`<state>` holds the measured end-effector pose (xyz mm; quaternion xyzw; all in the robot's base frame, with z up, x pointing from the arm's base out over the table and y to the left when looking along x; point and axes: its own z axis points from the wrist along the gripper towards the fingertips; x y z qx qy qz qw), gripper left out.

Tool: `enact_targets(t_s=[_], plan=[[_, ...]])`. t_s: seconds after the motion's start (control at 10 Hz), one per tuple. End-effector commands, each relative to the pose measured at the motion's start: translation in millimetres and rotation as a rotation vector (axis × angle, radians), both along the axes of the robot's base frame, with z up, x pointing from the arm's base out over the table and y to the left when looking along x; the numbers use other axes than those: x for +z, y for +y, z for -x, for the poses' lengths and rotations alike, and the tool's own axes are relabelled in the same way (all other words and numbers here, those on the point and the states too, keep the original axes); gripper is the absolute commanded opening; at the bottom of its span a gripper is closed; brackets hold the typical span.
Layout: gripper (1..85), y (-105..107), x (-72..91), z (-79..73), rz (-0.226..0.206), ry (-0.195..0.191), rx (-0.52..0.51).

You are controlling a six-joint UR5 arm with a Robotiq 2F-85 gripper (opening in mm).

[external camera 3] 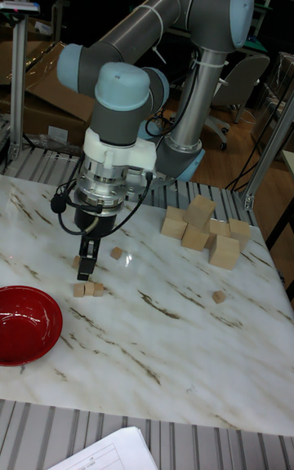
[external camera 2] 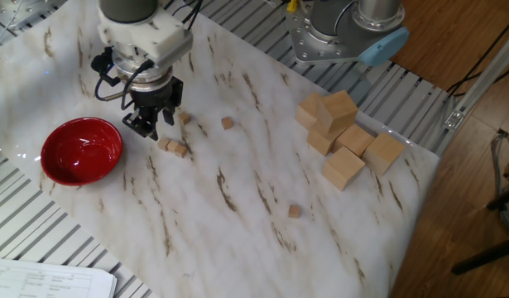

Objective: Stack the blocks into a pyramid shape

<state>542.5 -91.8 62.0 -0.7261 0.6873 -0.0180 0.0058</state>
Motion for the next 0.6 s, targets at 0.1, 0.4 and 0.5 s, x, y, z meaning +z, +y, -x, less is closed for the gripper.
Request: enact_targets(t_s=[0.1, 0.4, 0.5], plan=[[45.0, -11, -8.6, -1.4, -0.033, 0.046, 0.023], [44.0, -16, -9.3, -16.9, -0.008, 0.056, 0.053], [44.0, -16, -8.2, -18.5, -0.018, 0.064, 0.053]])
